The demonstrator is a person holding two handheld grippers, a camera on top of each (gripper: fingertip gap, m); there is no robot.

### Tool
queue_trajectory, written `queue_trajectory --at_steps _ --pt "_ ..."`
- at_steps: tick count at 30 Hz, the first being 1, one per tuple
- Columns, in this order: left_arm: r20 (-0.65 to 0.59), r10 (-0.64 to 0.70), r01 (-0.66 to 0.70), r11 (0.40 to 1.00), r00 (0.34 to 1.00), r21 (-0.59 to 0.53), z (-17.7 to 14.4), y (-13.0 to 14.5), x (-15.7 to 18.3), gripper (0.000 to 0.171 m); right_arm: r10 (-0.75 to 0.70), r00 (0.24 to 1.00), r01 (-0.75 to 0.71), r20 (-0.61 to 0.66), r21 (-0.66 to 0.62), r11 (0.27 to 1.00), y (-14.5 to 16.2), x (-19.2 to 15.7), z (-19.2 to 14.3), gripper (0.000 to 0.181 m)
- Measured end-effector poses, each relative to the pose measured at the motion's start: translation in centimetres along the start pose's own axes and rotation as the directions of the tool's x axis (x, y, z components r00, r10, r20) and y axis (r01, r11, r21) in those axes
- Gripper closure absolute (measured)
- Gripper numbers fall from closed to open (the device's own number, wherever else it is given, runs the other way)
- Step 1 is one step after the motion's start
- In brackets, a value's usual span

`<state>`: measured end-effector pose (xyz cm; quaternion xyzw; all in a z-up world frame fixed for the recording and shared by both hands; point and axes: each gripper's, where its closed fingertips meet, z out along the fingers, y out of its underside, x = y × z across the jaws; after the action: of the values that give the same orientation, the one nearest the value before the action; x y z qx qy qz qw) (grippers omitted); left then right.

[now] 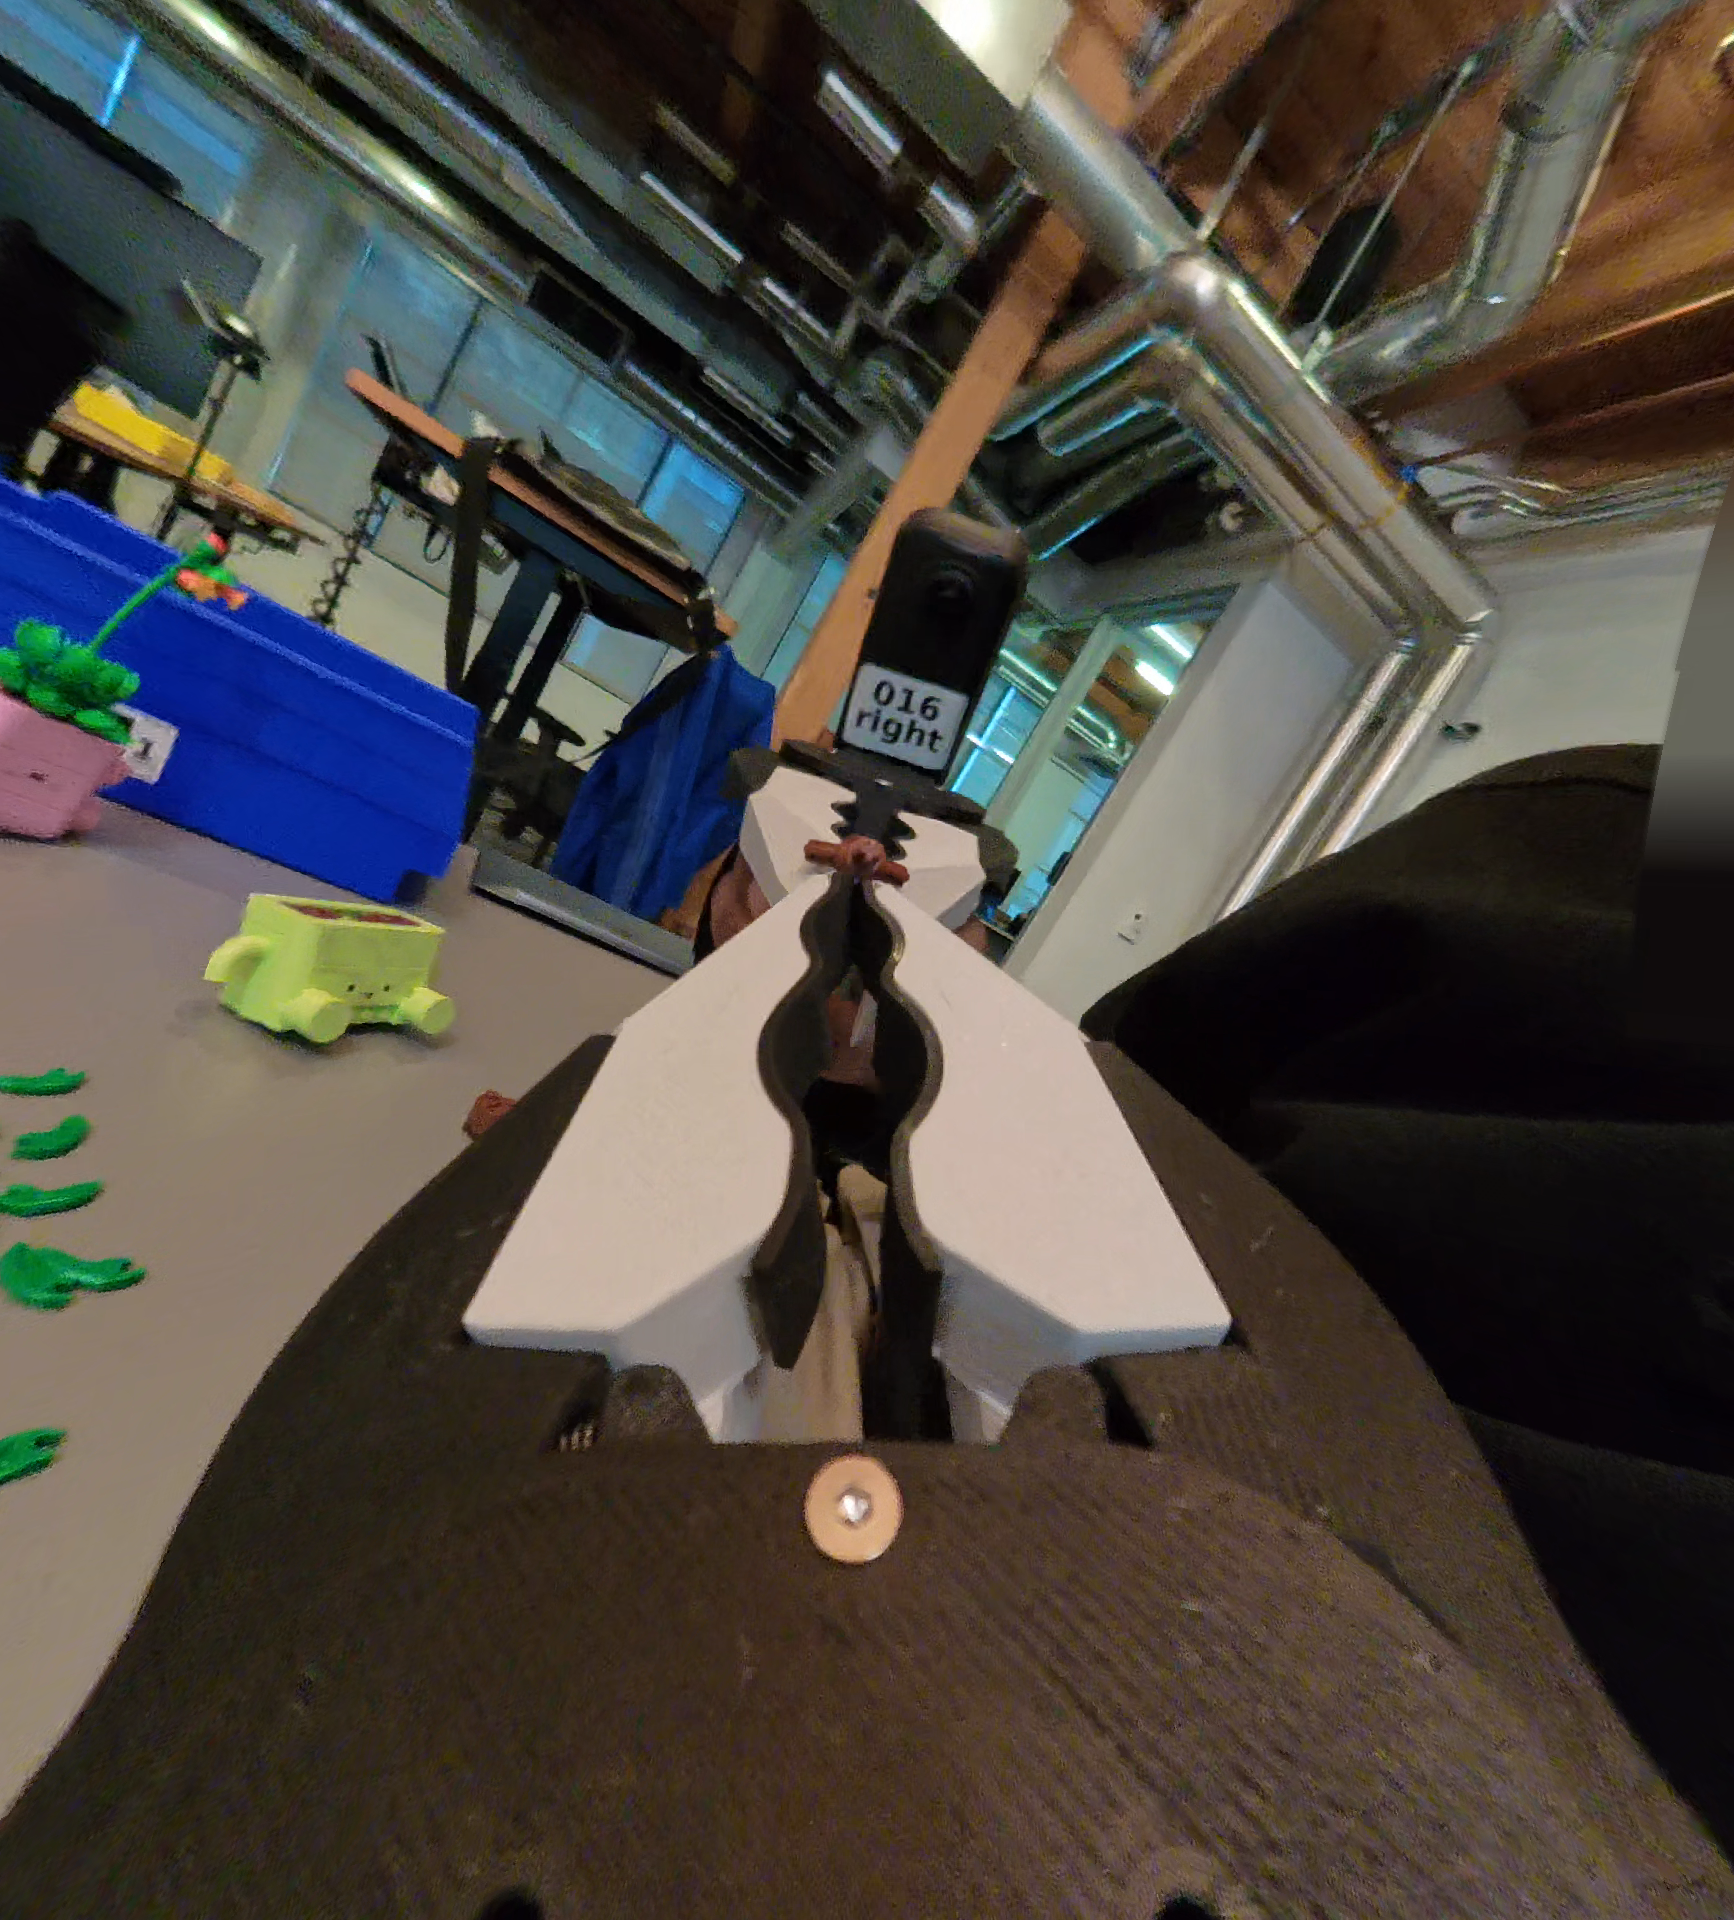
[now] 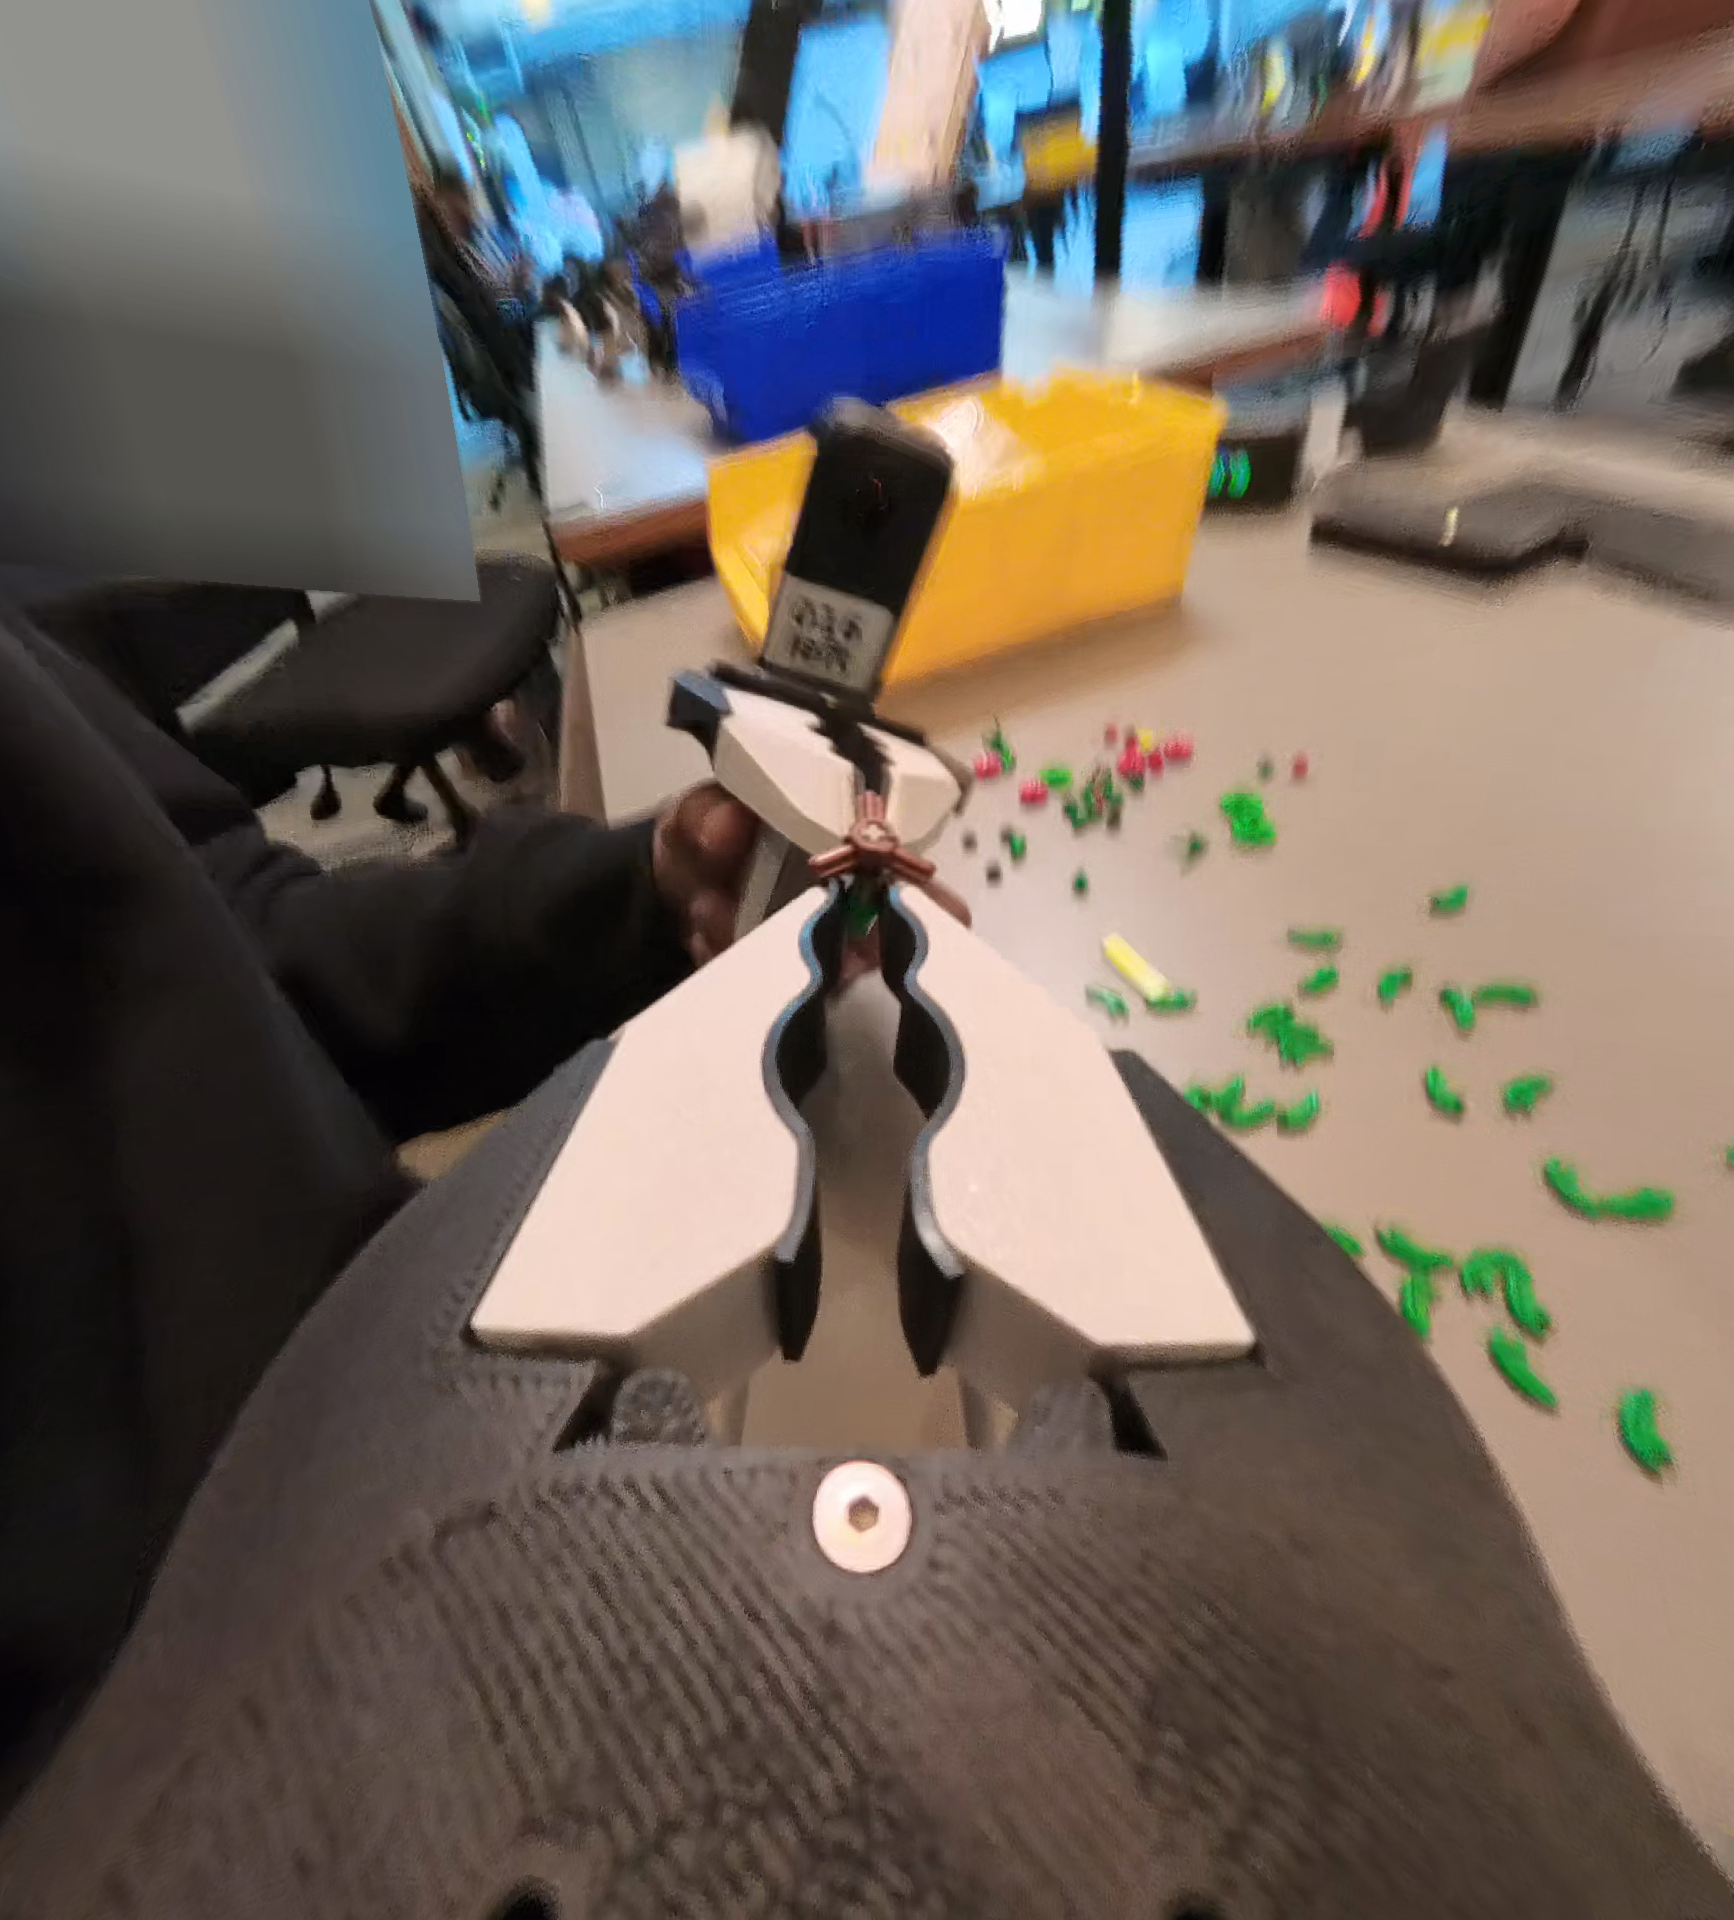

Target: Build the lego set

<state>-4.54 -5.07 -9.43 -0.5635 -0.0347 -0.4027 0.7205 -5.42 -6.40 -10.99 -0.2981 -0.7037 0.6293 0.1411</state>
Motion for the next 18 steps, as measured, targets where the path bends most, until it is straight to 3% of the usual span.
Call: queue_trajectory --at_steps 4,11,15,18 --pt "0.060 0.032 -0.030 0.999 0.998 -0.034 -0.5 0.4 -0.9 0.171 -0.036 0.998 0.033 -0.053 -0.057 0.998 0.6 0.7 0.4 0.176" --pt "0.064 0.039 -0.042 0.998 0.997 0.048 -1.0 -0.8 -0.9 0.171 0.077 0.997 -0.077 0.004 0.016 0.997 -0.3 0.6 0.6 0.177" --pt "0.062 0.148 -0.154 0.982 0.987 0.108 -1.3 -1.9 0.3 0.147 0.267 0.957 -0.279 0.114 0.117 0.953 -2.0 0.5 -0.2 0.177" --pt "0.190 0.340 -0.354 0.934 0.921 0.045 -0.8 -1.5 0.0 0.118 0.445 0.868 -0.478 0.221 0.132 0.868 -2.3 0.7 -0.5 0.177"
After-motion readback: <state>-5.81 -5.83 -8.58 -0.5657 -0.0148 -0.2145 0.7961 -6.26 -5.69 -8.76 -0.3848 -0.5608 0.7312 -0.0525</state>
